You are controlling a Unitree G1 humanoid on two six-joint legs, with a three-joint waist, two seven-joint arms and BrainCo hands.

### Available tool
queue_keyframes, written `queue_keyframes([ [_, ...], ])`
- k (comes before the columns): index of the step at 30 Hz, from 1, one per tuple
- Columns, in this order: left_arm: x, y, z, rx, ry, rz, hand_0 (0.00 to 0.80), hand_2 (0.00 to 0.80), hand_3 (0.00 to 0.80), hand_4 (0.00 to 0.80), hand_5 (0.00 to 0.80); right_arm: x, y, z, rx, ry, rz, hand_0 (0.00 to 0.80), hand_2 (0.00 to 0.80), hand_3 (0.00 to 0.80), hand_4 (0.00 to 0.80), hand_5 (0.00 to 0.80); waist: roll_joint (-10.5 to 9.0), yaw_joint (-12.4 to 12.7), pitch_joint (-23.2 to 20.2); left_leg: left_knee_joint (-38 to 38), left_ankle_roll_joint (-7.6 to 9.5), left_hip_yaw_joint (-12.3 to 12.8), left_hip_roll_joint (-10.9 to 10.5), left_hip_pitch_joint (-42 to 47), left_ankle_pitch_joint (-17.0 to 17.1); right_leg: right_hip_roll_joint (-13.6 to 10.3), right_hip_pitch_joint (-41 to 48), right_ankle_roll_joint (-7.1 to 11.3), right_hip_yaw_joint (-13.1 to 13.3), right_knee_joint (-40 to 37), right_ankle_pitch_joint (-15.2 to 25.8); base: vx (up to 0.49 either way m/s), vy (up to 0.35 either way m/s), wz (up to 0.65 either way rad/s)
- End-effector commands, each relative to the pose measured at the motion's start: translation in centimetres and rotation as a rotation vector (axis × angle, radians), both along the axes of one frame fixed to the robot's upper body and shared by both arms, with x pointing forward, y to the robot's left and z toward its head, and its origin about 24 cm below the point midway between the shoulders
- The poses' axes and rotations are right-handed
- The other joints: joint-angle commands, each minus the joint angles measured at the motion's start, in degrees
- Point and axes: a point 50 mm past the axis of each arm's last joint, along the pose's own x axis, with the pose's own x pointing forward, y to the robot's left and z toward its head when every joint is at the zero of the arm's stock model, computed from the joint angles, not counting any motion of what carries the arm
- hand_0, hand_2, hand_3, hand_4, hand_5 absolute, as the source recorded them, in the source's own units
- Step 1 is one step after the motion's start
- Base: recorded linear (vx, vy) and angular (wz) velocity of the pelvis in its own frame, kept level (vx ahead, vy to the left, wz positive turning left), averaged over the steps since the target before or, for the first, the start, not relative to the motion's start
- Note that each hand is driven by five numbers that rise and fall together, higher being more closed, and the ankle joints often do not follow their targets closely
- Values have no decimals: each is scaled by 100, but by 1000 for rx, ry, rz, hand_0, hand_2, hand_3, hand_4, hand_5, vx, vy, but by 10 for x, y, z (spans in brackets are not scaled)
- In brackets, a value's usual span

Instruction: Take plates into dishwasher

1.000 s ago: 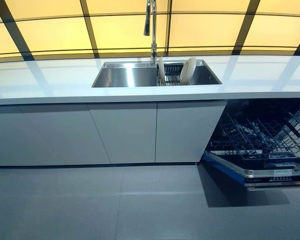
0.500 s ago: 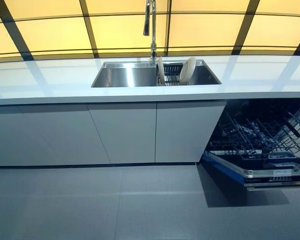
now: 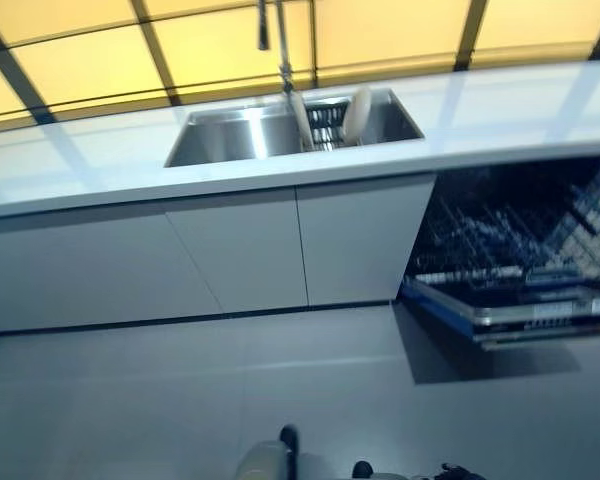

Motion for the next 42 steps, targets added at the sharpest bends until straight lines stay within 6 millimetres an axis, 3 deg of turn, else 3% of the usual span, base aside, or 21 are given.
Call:
queue_keyframes([
  [1,6,1,1,-19,-20,10,0,0,0,0,0,1,18,-4,44,-26,2,0,0,0,0,0,-284,104,-73,10,175,529,-261,-485,971,-208,1028,435,67,-598,10,228,160,-51],
  [4,8,1,1,-16,-33,27,0,0,0,0,0,-7,22,-6,33,-10,-20,0,0,0,0,0,-261,29,-216,427,221,608,-226,-456,635,-489,1201,516,-27,-394,-243,407,215,-14],
  [6,19,4,3,4,-53,-6,0,0,0,0,0,-8,28,-7,36,-10,24,0,0,0,0,0,-338,17,-297,761,278,830,-234,-516,468,-631,1342,584,-165,-451,-234,342,119,20],
  [10,36,2,5,0,-112,-15,0,0,0,0,0,6,33,-5,48,-58,17,0,0,0,0,0,-422,64,-324,1087,354,972,-218,-679,268,-811,1388,664,-280,-674,-129,183,64,12],
  [15,34,-4,3,-20,-123,-16,0,0,0,0,0,6,33,-5,36,-58,5,0,0,0,0,0,-427,89,-337,1268,402,1005,-207,-713,114,-937,1425,745,-310,-687,-119,197,97,-4],
  [16,31,-6,2,-19,-117,-37,0,0,0,0,0,0,33,-6,29,-55,-13,0,0,0,0,0,-469,100,-369,1374,615,1017,-306,-614,-121,-1024,1472,860,-292,-389,-154,349,108,8],
  [18,31,0,3,15,-127,-78,0,0,0,0,0,-5,34,-8,51,-61,-70,0,0,0,0,0,-647,150,-401,1269,784,1033,-500,-371,-241,-1313,1347,1121,-395,351,731,351,113,12],
  [19,33,3,4,30,-139,-95,0,0,0,0,0,-4,32,-7,61,-64,-82,0,0,0,0,0,-655,149,-428,1033,874,946,-582,-132,-263,-1520,1041,1170,-384,1089,1258,282,152,5],
  [20,36,8,5,44,-149,-118,0,0,0,0,0,-3,29,-7,69,-68,-89,0,0,0,0,0,-628,112,-439,911,984,834,-647,14,-339,-1541,695,1185,-223,1942,1571,295,169,7],
  [22,41,17,8,64,-148,-175,0,0,0,0,0,-4,22,-5,72,-92,-116,0,0,0,0,0,-540,-111,-392,695,1094,546,-771,385,-370,-1123,-406,1163,153,3152,1956,308,134,39],
  [23,41,21,9,72,-142,-183,0,0,0,0,0,-3,19,-4,75,-103,-126,0,0,0,0,0,-488,-195,-351,597,1086,475,-777,610,-394,-1155,-923,1098,36,3242,2046,275,95,76],
  [25,44,27,11,99,-160,-142,0,0,0,0,0,4,13,-1,76,-133,-119,0,0,0,0,0,-384,-350,-222,445,994,521,-625,1010,-421,-1428,-1727,918,-332,2478,1748,259,-9,59],
  [26,44,29,11,100,-162,-140,0,0,0,0,0,5,12,0,76,-136,-118,0,0,0,0,0,-387,-365,-205,425,979,514,-618,1052,-434,-1413,-1707,908,-382,2307,1700,375,-244,14],
  [27,48,35,14,103,-173,-141,0,0,0,0,0,7,8,1,78,-147,-114,0,0,0,0,0,-470,-465,-184,358,872,434,-645,1243,-562,-1298,-1677,922,-554,652,1640,479,-354,-2],
  [28,50,38,14,105,-175,-153,0,0,0,0,0,5,6,1,84,-145,-121,0,0,0,0,0,-603,-616,-205,352,834,277,-801,1401,-702,-1301,-1824,1138,-495,-658,2138,620,-410,-1],
  [30,54,40,16,110,-175,-152,0,0,0,0,0,1,2,1,89,-136,-114,0,0,0,0,0,-593,-828,-196,420,860,30,-823,1700,-955,-1144,-2071,1278,-288,-1457,2394,436,-225,35],
  [31,54,41,16,104,-172,-152,0,0,0,0,0,-1,1,1,88,-132,-102,0,0,0,0,0,-621,-875,-210,622,906,-52,-863,1748,-1190,-1136,-2122,1205,-171,-1189,2318,277,-173,61],
  [32,50,43,16,99,-160,-155,0,0,0,0,0,-3,1,1,86,-125,-90,0,0,0,0,0,-695,-835,-251,917,947,106,-875,1643,-1396,-1163,-1934,1139,-368,-893,2040,253,-177,60],
  [34,39,42,14,106,-138,-134,0,0,0,0,0,-6,1,0,77,-88,-63,0,0,0,0,0,-745,-833,-340,1117,880,190,-803,1740,-1504,-1116,-1703,1084,-320,-582,1975,269,-161,68],
  [39,38,43,14,78,-128,-188,0,0,0,0,0,9,-2,4,85,-129,-72,0,0,0,0,0,-846,-696,-388,696,778,186,-566,2090,-1426,-1052,-1420,1091,-415,-618,1818,197,-151,11],
  [42,38,40,13,77,-122,-185,0,0,0,0,0,31,0,10,118,-189,74,0,0,0,0,0,-840,-645,-388,457,731,193,-495,2114,-1317,-1068,-1451,1127,-523,-600,1796,72,-54,2],
])
